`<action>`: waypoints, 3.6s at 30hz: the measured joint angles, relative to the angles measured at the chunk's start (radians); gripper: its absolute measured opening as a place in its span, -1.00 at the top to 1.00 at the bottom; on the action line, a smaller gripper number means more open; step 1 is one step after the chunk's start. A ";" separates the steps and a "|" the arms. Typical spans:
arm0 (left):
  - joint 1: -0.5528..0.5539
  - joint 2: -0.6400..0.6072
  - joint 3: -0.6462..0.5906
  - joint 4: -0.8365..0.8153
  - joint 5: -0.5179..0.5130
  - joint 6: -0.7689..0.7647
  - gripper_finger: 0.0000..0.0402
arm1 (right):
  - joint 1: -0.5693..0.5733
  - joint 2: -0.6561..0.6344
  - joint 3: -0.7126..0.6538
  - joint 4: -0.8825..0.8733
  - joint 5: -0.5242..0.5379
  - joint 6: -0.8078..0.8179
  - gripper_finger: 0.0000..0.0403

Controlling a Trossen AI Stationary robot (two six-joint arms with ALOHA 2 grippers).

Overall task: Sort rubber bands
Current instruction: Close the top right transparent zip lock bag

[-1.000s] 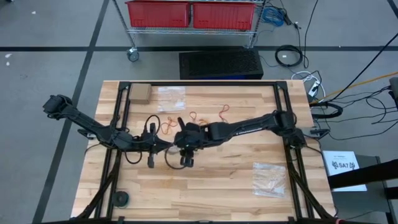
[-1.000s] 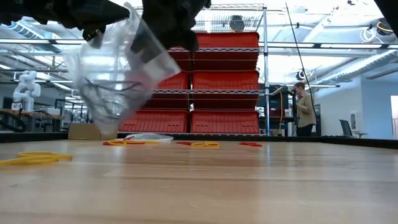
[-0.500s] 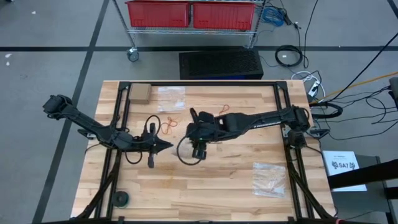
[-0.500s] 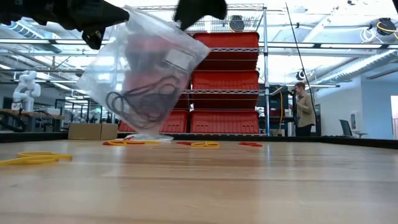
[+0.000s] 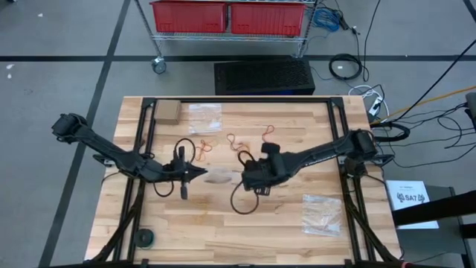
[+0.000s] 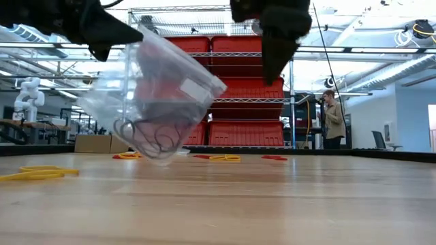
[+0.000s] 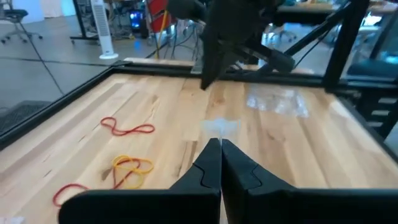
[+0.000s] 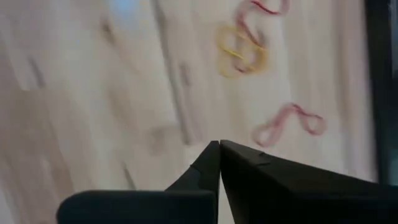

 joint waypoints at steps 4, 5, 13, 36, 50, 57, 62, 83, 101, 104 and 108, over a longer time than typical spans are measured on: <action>0.000 0.078 0.043 -0.005 -0.015 0.034 1.00 | 0.027 -0.084 -0.196 0.227 -0.041 0.009 1.00; 0.000 0.098 0.060 -0.011 -0.019 0.058 1.00 | 0.031 -0.110 -0.243 0.282 -0.049 0.013 1.00; 0.030 0.188 0.278 -0.242 -0.119 0.186 1.00 | 0.037 -0.307 -0.459 0.500 -0.001 0.070 1.00; 0.037 0.745 0.415 -0.075 0.336 -0.026 0.90 | 0.150 -0.336 -0.467 0.547 0.024 0.201 1.00; 0.076 0.751 0.497 -0.128 0.421 0.028 0.32 | 0.170 -0.280 -0.466 0.589 -0.006 0.294 0.20; 0.125 0.686 0.497 -0.386 0.208 -0.004 0.64 | 0.154 -0.112 -0.466 0.589 -0.013 0.339 0.33; 0.166 0.617 0.428 -0.376 0.206 -0.043 0.95 | 0.130 -0.015 -0.466 0.599 -0.069 0.353 0.88; 0.241 0.535 0.138 0.012 0.327 -0.145 0.99 | -0.184 -0.001 -0.466 0.761 -0.264 0.077 1.00; 0.412 0.653 0.138 0.013 0.524 -0.191 1.00 | 0.071 0.001 -0.439 0.753 -0.503 0.159 1.00; 0.394 0.697 0.138 0.038 0.542 -0.224 1.00 | 0.094 0.027 -0.439 0.747 -0.502 0.205 1.00; 0.359 0.724 0.141 0.053 0.559 -0.281 1.00 | 0.082 0.033 -0.439 0.703 -0.454 0.227 1.00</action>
